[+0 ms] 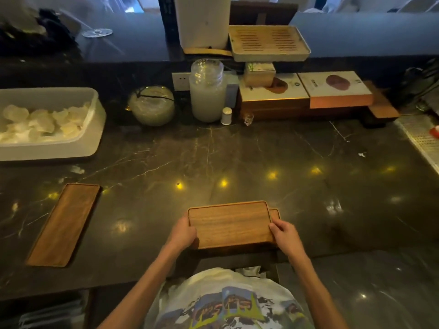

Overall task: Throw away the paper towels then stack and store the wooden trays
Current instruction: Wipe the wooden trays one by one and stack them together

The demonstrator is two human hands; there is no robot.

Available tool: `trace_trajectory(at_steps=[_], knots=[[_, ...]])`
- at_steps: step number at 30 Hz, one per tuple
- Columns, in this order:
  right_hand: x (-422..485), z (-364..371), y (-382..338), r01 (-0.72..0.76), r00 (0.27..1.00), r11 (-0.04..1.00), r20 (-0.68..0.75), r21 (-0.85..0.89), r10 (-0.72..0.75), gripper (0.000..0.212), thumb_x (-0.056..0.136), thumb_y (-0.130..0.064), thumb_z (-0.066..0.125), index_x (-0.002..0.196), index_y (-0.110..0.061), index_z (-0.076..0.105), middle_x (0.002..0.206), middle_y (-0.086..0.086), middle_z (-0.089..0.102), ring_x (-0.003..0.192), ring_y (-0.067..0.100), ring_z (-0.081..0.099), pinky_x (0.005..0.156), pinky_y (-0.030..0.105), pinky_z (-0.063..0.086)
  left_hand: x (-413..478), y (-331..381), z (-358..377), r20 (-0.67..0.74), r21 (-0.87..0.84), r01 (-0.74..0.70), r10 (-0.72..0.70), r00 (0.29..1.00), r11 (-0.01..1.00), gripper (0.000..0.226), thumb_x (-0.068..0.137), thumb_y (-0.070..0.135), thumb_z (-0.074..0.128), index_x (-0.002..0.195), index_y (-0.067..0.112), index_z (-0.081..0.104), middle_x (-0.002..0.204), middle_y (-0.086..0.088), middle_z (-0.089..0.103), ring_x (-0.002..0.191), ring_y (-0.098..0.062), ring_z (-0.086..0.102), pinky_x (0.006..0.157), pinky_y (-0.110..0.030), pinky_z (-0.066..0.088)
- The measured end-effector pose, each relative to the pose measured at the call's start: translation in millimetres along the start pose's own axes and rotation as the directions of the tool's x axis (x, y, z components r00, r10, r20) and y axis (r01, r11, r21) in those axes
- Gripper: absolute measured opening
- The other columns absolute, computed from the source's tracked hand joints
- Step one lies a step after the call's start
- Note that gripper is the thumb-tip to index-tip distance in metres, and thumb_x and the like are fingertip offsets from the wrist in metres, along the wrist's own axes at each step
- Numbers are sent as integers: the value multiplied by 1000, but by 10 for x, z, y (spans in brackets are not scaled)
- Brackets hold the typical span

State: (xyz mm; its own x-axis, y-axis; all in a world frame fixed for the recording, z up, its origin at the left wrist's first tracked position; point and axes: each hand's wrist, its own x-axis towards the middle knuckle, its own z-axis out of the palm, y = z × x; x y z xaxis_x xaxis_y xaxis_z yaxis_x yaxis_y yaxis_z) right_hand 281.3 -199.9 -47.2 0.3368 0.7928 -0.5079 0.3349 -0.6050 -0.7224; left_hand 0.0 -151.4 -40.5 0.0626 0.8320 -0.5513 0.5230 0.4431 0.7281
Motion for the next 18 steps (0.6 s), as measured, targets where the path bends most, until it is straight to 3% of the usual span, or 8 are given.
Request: trace_trajectory(at_steps=[2,5,11,13,18], knots=[[1,-53,140,-42,999,998,-7,-51,41,39,99,-18,52,137,-7,52,132,8,60,114,21,58,91,30,47,-18,-33,140,-33,48,20,-19,999,999,20,92,8,58,107,21,59,116,-4,63,110,-21,61,94,-40,53],[-11,-121,242,-41,999,996,-34,-81,38,41,97,-18,55,138,-12,52,129,8,63,112,22,59,96,40,50,-46,-54,307,-89,71,41,-34,995,997,30,91,15,63,120,17,59,121,-9,59,115,-24,57,100,-48,50],[14,-124,196,13,989,967,-140,-253,-50,38,97,-14,52,135,-19,56,109,8,70,80,12,53,71,27,44,-59,15,462,-145,224,15,18,989,974,32,87,30,69,115,20,58,115,-3,46,109,-21,53,99,-39,49],[34,-127,187,45,985,953,-145,-300,-92,38,97,-13,53,134,-16,57,97,6,62,82,13,52,72,28,43,-41,25,476,-130,235,-2,33,991,972,35,86,30,70,116,18,58,117,-4,47,111,-19,51,98,-36,49],[72,-143,229,66,982,935,-143,-347,-123,38,97,-13,51,134,-19,57,95,4,52,92,23,57,80,34,46,-25,-14,516,-147,263,-8,48,988,965,40,87,23,69,123,15,54,121,-7,48,116,-19,49,101,-37,48]])
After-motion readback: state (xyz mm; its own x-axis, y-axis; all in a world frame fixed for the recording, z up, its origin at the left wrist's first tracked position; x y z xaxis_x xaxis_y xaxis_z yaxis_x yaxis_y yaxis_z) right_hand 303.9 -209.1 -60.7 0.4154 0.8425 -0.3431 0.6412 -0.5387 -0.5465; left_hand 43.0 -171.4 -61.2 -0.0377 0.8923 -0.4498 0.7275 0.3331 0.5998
